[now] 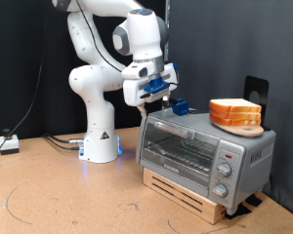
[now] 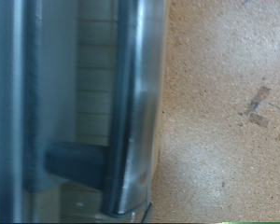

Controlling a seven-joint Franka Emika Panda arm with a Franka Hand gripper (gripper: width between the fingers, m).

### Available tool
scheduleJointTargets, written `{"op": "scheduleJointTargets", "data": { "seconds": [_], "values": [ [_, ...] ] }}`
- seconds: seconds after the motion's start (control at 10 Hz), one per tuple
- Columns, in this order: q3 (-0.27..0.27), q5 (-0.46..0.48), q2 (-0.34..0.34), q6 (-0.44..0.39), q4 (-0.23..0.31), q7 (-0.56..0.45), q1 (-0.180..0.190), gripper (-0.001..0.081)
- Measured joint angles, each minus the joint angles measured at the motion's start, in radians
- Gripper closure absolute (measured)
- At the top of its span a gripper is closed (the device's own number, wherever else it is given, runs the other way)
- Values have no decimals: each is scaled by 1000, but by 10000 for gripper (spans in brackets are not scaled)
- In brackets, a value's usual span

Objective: Make a piece of toast with the oven

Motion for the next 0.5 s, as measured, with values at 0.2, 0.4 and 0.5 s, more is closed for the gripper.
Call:
{"op": "scheduleJointTargets", "data": {
  "seconds": [0.2,0.4,0.5],
  "values": [
    [0,-26,27,41,-23,1,-12,2],
    [1,-38,70,84,-28,1,-17,2],
    [1,-41,91,104,-28,1,-20,2]
  ]
}}
